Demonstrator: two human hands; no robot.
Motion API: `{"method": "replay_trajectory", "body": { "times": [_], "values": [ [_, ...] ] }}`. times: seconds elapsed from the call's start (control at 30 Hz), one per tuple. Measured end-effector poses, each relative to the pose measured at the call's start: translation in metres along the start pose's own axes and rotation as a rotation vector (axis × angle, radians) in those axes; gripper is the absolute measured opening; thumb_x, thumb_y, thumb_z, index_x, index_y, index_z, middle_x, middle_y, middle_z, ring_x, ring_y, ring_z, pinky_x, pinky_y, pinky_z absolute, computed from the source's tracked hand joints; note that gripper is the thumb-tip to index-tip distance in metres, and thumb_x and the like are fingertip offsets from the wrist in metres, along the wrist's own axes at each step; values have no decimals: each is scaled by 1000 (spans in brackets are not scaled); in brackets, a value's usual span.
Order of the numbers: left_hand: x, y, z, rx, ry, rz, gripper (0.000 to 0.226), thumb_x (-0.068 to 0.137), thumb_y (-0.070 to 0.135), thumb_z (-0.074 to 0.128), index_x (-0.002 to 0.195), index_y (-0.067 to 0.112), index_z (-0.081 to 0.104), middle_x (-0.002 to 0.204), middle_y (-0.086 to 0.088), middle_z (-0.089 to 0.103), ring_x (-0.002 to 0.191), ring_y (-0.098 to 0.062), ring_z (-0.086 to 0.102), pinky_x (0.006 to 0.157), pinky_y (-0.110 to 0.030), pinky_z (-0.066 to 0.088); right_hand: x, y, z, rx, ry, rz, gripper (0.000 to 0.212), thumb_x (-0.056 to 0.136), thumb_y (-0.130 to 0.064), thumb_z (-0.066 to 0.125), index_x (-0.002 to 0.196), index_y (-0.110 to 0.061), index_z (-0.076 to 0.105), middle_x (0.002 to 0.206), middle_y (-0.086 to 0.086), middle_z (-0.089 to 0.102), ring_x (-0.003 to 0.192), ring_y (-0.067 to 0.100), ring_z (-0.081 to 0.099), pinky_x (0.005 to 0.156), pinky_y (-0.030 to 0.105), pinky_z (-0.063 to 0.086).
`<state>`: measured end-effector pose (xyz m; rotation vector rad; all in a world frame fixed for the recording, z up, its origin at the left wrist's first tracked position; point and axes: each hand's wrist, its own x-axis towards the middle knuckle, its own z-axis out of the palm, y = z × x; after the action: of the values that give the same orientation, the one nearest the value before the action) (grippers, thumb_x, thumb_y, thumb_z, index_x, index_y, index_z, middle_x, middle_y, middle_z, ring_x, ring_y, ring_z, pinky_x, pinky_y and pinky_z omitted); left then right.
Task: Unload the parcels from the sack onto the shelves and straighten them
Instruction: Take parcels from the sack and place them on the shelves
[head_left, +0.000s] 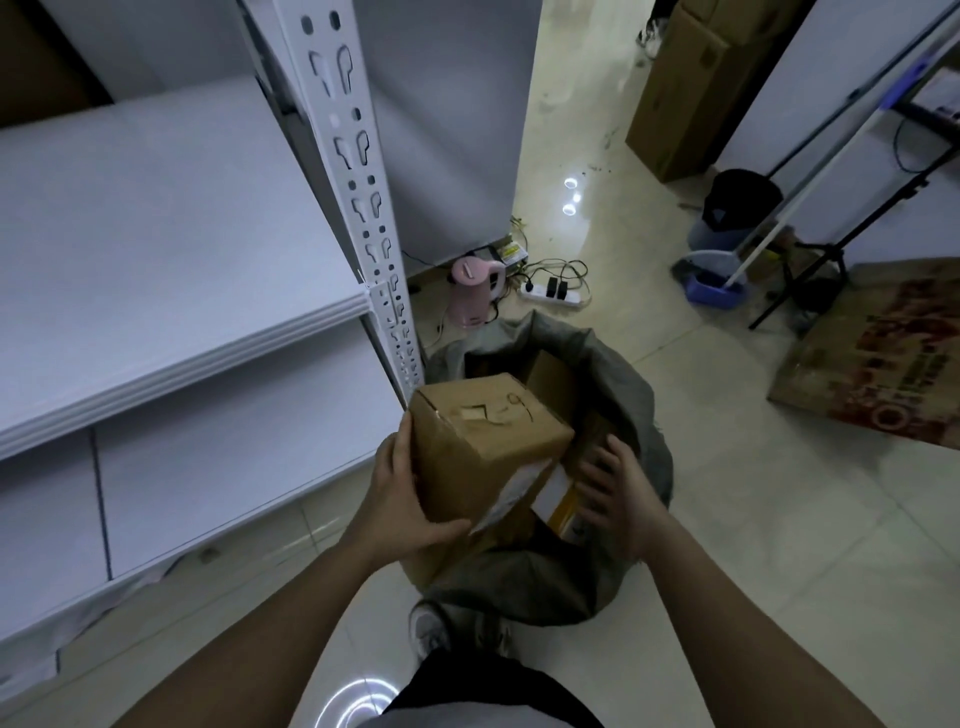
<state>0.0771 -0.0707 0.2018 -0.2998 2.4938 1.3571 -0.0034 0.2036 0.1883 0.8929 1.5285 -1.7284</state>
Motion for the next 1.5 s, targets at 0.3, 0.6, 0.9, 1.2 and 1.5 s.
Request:
{"method": "replay_trajectory", "body": {
  "times": [0.3,0.6,0.9,1.2,1.5],
  "values": [
    [-11,-10,-14,237,41,329,140,48,71,77,146,43,-19,154,9,0,136,-26,31,100,-41,47,8,-41,28,-272,-248,115,63,70,-78,57,107,-28,60,119,4,57,113,29,54,79,46,54],
    [-14,-7,-13,19,61,68,133,48,80,72,142,53,-18,153,10,24,133,-14,37,101,-39,45,13,-15,40,-116,-162,-35,60,80,-56,67,128,-24,54,126,9,57,113,28,57,76,37,56],
    [-37,-4,-11,94,-70,-64,126,48,82,70,139,61,-15,144,12,46,118,-15,58,84,-18,47,14,-44,87,-598,-141,-298,42,83,-56,63,111,-26,52,100,-8,55,89,11,56,62,25,47],
    [-81,-4,-23,-555,-5,-244,127,62,72,70,135,54,-33,141,15,34,123,-16,52,84,-19,51,-10,-35,158,-833,-376,-469,33,97,-42,49,124,-23,52,118,0,58,99,10,54,81,28,42],
    [-135,-28,-95,-1002,308,-627,75,73,75,55,126,23,49,116,-14,56,93,-32,67,61,-38,58,-80,12,250,-1041,-612,-742,28,99,-30,49,121,-15,58,119,-1,59,115,16,53,89,24,37]
  ]
}}
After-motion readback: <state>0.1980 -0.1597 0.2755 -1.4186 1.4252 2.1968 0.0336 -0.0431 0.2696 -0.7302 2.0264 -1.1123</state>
